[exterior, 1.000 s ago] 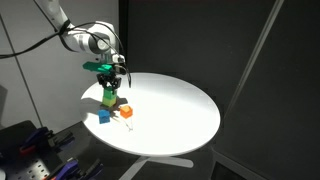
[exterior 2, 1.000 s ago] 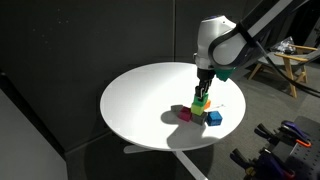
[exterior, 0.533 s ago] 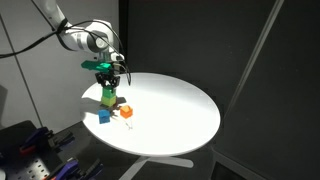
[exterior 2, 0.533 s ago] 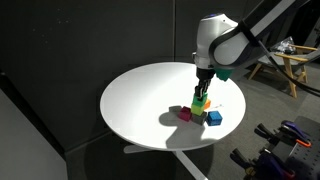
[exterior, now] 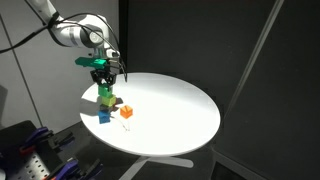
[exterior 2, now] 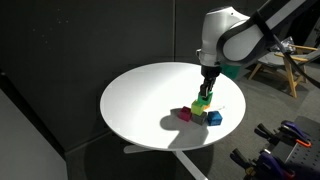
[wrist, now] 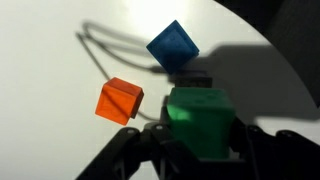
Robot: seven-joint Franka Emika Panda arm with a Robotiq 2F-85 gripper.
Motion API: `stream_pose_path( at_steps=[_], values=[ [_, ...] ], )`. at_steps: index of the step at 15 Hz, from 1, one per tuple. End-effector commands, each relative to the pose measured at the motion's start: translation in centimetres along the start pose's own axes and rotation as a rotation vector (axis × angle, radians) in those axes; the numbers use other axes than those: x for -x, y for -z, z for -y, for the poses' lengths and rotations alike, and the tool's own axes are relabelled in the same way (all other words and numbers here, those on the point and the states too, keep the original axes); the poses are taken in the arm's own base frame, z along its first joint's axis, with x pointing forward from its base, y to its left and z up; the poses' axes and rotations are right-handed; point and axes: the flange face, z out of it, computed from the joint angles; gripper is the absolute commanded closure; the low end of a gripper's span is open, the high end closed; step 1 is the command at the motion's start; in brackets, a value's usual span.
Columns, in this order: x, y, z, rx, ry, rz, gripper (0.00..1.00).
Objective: Pick up the green block and put it on the blue block, pick up the lime green block and put it on the orange block, pick up the pink block and put it on the lime green block
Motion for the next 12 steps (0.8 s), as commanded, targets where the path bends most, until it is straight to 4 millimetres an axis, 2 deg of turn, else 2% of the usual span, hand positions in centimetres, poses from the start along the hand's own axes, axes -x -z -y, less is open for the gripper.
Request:
stream_pose_path(
  at_steps=[1, 7, 12],
  values=[
    [2.2, 1.5, 0.1, 0.023, 0.03, 0.02, 0.73],
    [4.5, 1.7, -0.4, 0.033, 0.08, 0.04, 0.73],
    [5.6, 0.0, -1.1, 0.054, 0.158, 0.067, 0.73]
  ],
)
